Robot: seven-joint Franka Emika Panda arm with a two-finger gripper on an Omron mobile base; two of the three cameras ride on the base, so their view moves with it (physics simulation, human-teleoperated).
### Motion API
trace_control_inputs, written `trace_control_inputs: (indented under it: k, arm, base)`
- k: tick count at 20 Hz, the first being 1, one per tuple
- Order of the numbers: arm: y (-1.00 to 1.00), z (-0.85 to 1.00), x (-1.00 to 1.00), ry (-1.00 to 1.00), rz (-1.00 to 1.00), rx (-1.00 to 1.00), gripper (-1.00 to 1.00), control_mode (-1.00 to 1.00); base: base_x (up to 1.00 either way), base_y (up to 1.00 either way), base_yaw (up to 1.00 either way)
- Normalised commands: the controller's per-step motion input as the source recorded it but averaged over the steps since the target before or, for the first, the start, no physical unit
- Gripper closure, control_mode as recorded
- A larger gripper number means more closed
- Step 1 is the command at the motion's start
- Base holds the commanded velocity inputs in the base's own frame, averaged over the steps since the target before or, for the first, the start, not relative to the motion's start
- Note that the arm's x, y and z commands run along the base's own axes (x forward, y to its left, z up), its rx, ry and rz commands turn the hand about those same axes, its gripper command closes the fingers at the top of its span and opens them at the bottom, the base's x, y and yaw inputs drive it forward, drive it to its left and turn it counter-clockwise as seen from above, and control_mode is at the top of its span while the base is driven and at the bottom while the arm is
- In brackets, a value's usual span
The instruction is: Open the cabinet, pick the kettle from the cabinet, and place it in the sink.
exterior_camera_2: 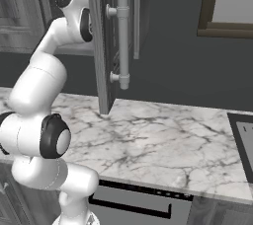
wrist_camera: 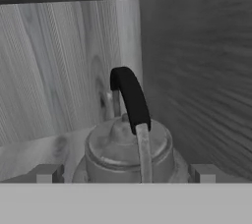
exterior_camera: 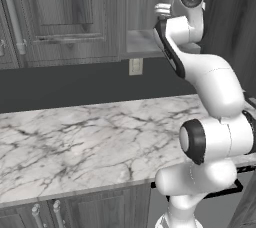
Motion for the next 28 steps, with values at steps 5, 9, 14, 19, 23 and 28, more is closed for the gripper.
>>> trace_control_inputs:
  k: [5, 9, 14, 19, 23, 28]
  arm:
    - [-0.06, 0.03, 0.20, 0.00, 0.00, 0.00, -1.00, -1.00]
    - [-0.01, 0.00, 0.22, 0.00, 0.00, 0.00, -1.00, -1.00]
    - [0.00, -0.01, 0.21, 0.00, 0.00, 0.00, -1.00, -1.00]
    - [0.00, 0.00, 0.20, -0.02, 0.00, 0.00, -1.00, -1.00]
    - [0.00, -0.03, 0.08, 0.00, 0.00, 0.00, -1.00, -1.00]
    - [0.00, -0.10, 0.02, 0.00, 0.00, 0.00, 1.00, -1.00]
  base:
    - [0.00, 0.00, 0.00]
    - [0.00, 0.00, 0.00]
    - [0.00, 0.00, 0.00]
    - [0.00, 0.00, 0.00]
    - [0.00, 0.00, 0.00]
    - [0.00, 0.00, 0.00]
